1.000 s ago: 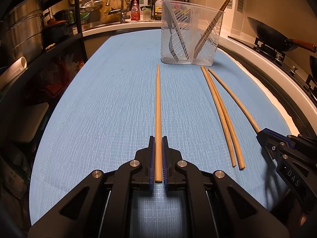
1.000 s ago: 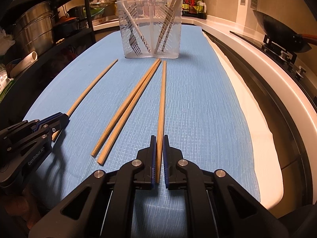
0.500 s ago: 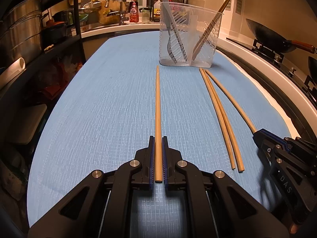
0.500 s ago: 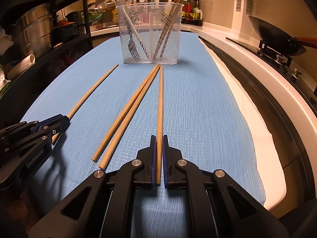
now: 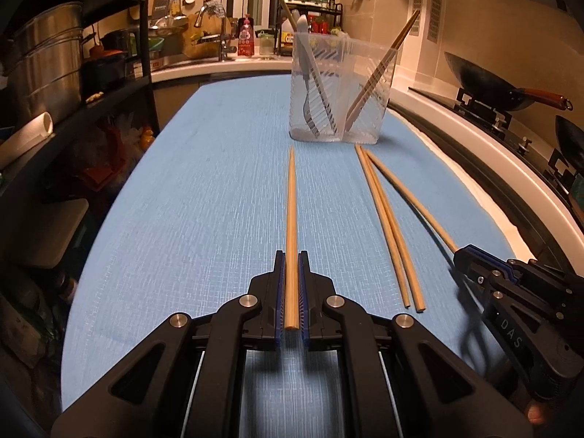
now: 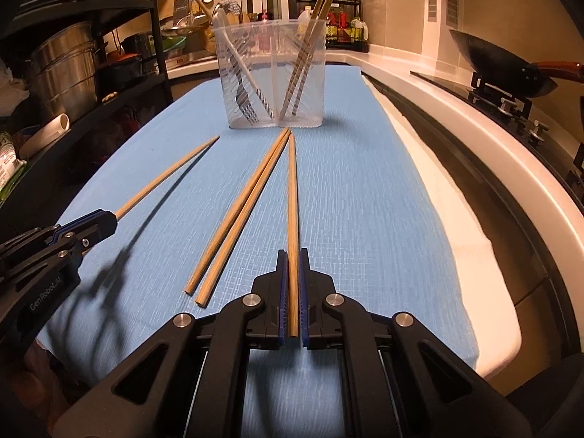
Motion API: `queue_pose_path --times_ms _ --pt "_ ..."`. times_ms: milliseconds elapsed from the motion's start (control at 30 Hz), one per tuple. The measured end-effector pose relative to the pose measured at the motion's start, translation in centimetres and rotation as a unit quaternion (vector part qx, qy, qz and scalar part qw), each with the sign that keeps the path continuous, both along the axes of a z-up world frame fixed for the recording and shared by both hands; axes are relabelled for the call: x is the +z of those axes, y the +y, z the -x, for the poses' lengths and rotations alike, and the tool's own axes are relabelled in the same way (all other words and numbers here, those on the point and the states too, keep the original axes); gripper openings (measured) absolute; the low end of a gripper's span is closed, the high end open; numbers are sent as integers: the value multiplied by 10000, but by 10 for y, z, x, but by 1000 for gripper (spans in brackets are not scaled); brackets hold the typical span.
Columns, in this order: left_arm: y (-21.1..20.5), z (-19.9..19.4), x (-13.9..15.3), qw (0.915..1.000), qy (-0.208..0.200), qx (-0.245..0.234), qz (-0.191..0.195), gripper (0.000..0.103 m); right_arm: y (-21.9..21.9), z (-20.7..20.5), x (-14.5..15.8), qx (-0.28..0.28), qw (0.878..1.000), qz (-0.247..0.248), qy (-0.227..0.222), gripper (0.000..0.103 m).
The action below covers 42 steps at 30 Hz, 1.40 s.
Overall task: Organize utensils
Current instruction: 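Lift the chopstick with the left tool toward the container while the right tool lifts its chopstick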
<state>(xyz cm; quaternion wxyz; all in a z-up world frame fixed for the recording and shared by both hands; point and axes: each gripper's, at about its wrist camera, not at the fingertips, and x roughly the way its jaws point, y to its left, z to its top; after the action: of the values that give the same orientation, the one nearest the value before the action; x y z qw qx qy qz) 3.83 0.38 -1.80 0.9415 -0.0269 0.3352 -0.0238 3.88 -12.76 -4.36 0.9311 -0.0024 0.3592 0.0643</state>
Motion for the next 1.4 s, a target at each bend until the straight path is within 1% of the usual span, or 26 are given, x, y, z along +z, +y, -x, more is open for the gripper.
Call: queue_pose_path --times_ms 167,267,367,467,567,733,800,900,1000,1100,1233,1300,1400 --pt "3 16 11 9998 -178 -71 87 7 -6 13 11 -31 9998 -104 -149 6" --pt "5 26 18 9995 -294 -67 130 7 -9 25 25 18 9995 -60 -300 6" --pt "9 36 31 9987 -498 -49 138 7 -15 38 48 56 9985 -60 -549 6" --pt "17 46 49 9971 -724 -16 247 7 -21 48 74 132 9970 -22 -768 6" --pt "25 53 70 9949 -901 -64 444 7 -25 51 99 221 9956 3 -908 6" --pt "31 54 102 9919 -1126 -262 523 7 -21 48 141 417 9920 96 -1192 6" --pt "33 49 115 9911 -1183 -360 493 7 -18 44 156 483 9905 115 -1285 6" --pt "36 38 133 9914 -1122 -475 486 7 -17 35 176 556 9894 45 -1340 6" --pt "42 23 154 9916 -1020 -556 573 7 -18 20 197 547 9893 -39 -1355 6" --pt "47 5 177 9911 -951 -612 706 7 -19 3 219 533 9890 -265 -1354 6" --pt "45 -22 213 9886 -1078 -766 715 7 -10 -19 249 649 9847 -276 -1595 6" --pt "41 -38 229 9873 -1171 -821 689 7 -5 -36 264 653 9825 -230 -1731 6" --pt "34 -68 253 9846 -1379 -873 626 7 0 -62 282 683 9792 -315 -1886 6"
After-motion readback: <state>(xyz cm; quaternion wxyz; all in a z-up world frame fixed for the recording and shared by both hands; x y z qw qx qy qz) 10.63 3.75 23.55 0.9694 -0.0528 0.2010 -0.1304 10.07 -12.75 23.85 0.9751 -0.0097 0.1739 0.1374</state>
